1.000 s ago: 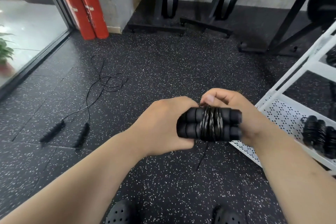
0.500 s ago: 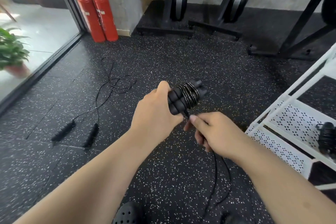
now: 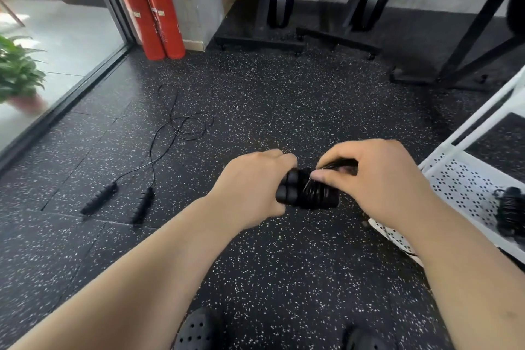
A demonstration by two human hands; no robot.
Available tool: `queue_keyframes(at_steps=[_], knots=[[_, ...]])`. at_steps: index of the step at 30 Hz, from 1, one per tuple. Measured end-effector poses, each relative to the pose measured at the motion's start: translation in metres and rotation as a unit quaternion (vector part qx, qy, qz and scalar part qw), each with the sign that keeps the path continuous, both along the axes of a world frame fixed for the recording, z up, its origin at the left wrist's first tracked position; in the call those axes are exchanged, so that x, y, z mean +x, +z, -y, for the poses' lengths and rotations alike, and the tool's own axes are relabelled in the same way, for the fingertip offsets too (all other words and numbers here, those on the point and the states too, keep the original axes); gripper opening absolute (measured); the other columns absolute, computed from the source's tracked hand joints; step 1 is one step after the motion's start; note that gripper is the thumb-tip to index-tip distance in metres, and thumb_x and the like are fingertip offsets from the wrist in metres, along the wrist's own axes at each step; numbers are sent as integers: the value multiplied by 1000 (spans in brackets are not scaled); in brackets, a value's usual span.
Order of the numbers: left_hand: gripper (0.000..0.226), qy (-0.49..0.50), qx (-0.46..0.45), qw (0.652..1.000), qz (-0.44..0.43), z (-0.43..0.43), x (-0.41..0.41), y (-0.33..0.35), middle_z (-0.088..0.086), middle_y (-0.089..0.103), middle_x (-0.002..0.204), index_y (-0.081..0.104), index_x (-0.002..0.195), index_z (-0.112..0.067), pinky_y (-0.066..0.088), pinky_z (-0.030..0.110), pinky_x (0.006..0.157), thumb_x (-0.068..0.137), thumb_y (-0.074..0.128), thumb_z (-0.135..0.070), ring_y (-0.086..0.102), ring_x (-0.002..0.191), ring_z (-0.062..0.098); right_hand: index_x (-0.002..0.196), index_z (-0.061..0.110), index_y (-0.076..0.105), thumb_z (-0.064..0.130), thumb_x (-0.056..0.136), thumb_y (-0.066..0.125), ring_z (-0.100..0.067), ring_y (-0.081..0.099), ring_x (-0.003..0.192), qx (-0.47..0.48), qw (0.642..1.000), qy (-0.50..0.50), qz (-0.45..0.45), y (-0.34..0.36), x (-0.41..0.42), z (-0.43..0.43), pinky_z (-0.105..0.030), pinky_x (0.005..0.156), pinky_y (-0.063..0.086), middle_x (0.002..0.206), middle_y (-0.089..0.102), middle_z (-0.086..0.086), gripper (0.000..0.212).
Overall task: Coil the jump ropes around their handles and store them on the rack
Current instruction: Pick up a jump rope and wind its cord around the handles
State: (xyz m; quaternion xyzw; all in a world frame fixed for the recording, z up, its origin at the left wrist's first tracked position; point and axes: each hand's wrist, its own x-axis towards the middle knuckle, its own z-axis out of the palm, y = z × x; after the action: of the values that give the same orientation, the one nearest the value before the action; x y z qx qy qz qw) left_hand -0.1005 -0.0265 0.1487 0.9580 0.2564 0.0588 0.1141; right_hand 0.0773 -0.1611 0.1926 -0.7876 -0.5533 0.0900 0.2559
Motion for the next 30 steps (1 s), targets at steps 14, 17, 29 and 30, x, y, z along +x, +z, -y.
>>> queue_keyframes(at_steps=[14, 17, 29, 30], knots=[[54, -126, -75, 985, 86, 18, 1, 26, -25, 46, 93, 55, 115, -33, 44, 26, 75, 70, 84, -34, 53, 84, 6, 95, 21, 82, 34, 81, 80, -6, 65, 70, 21, 923, 61, -380, 1, 32, 7, -17, 63, 51, 82, 74, 3, 19], [55, -102, -111, 981, 120, 21, 1, 25, -26, 50, 92, 53, 116, -33, 40, 18, 71, 70, 84, -34, 53, 83, 6, 96, 15, 79, 33, 91, 74, -14, 65, 77, 18, 890, 45, -454, -6, 28, 5, -26, 67, 54, 87, 72, -2, 18], [57, 127, -186, 957, 185, 3, 4, 10, -15, 61, 110, 44, 121, -35, 49, 30, 77, 82, 85, -38, 60, 93, 4, 68, 21, 61, 34, 113, 46, -8, 46, 44, -75, 971, -44, -223, -42, -13, -20, -30, 56, 40, 51, 57, 8, 50], [57, 143, -177, 956, 187, 0, 4, 9, -14, 60, 110, 46, 121, -32, 48, 30, 77, 81, 86, -37, 59, 94, 6, 73, 25, 66, 36, 114, 45, -4, 46, 43, -88, 976, -24, -199, -39, -16, -19, -24, 51, 38, 54, 59, 8, 47]])
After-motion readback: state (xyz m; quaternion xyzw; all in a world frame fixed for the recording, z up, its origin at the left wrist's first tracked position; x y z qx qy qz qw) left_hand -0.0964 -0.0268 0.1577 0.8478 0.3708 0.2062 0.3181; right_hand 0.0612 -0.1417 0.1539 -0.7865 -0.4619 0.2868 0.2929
